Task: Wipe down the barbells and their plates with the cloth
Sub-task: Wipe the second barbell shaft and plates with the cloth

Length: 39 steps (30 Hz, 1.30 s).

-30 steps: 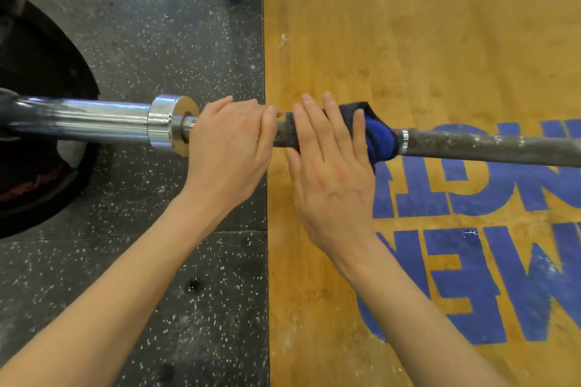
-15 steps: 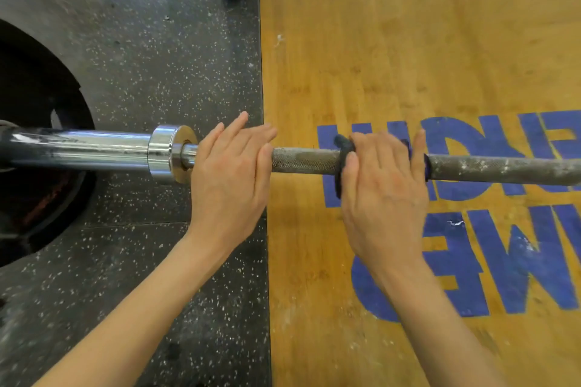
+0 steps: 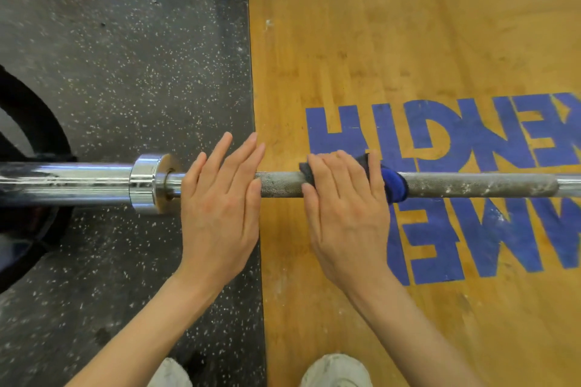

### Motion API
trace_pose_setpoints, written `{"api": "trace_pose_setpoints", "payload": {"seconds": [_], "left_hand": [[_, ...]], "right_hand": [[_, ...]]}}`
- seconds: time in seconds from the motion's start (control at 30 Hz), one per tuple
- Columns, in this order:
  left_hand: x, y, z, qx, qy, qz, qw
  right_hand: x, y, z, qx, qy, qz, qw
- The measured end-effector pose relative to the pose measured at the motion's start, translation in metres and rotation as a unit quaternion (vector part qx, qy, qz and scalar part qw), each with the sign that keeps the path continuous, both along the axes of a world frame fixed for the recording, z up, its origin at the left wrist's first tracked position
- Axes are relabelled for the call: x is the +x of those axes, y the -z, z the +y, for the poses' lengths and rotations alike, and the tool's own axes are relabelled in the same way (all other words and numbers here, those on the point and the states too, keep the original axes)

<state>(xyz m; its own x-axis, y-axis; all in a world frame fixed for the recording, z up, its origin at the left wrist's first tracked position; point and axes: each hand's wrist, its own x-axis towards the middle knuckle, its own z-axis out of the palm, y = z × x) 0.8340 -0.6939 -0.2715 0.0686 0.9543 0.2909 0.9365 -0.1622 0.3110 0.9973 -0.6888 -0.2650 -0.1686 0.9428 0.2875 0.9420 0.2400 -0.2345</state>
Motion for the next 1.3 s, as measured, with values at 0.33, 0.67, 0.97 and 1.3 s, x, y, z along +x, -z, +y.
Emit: {"api": "trace_pose_setpoints", "payload": {"seconds": [0.33,0.67,0.97,1.3], "left_hand": [[0.001,-0.002,-0.008,-0.006,-0.007,0.01,1.0],[-0.007,-0.01,0.001,-0.046,0.012,0.024,0.999],[0.001,-0.01,0.003,-0.03,-0.002,0.018,0.999],[0.036,-0.005,0.01,-0.01,0.065,0.027,0.997]], "right_hand": [[-0.012,-0.002,-0.021,0.006,0.039,0.057,0.998],[-0.024,-0.013,0.008,-0.046,0.01,0.02,0.999],[-0.023,-0.031,0.063,-0.167,-0.06,-0.102,0.979],[0.005,-0.042,0.082,-0.256,0.0,-0.084,0.963]]}}
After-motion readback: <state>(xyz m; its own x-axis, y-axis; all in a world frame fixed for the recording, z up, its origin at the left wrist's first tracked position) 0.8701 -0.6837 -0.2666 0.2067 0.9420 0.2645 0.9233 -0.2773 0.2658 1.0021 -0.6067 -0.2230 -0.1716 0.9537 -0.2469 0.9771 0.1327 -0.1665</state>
